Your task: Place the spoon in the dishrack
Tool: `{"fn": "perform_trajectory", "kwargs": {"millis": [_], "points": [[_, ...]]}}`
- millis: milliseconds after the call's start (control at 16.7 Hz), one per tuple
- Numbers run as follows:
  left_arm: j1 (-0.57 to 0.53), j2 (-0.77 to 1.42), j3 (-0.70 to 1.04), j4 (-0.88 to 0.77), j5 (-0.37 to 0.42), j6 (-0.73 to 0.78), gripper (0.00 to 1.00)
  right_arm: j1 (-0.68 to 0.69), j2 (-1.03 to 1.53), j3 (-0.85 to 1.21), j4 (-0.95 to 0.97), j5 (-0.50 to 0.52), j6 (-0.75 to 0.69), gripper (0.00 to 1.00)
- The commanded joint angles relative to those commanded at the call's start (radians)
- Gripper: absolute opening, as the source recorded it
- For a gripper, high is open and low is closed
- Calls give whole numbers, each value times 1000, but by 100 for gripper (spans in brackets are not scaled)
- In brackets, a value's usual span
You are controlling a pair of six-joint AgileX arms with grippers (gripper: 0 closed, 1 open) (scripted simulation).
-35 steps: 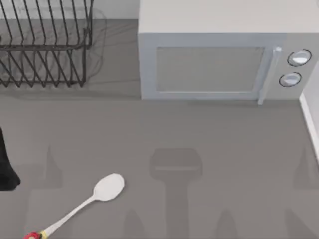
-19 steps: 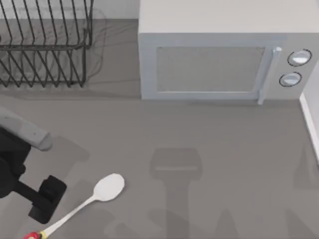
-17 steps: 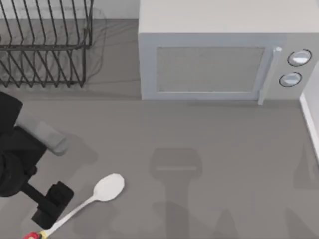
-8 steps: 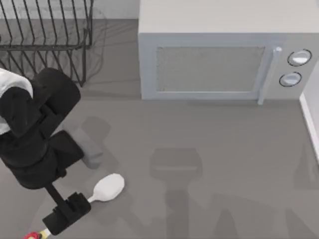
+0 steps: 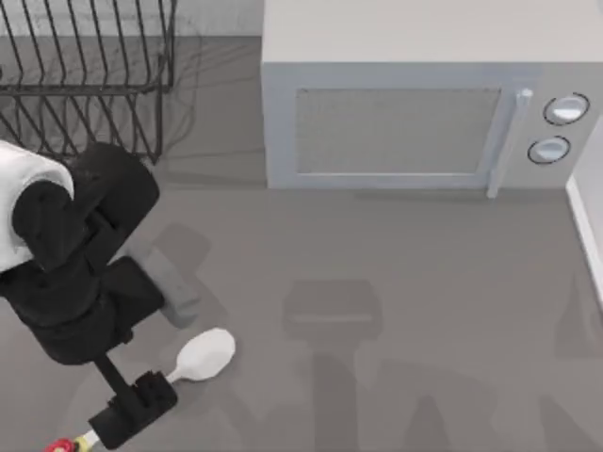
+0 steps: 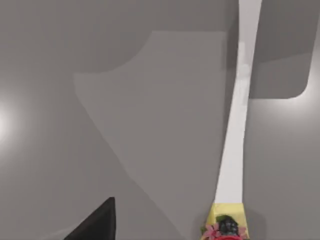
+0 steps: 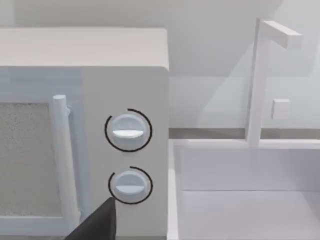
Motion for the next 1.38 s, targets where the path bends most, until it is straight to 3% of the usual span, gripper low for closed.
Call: {"fn": "perform_trajectory", "kwargs": {"millis": [420,780,1380], "points": [[1,162,-180,351,0,5,100,0,0,0,0,0,0,100],[2,185,-205,393,0,6,100,0,0,0,0,0,0,100],[2,185,-205,393,0,6,25,0,0,0,0,0,0,100]]}}
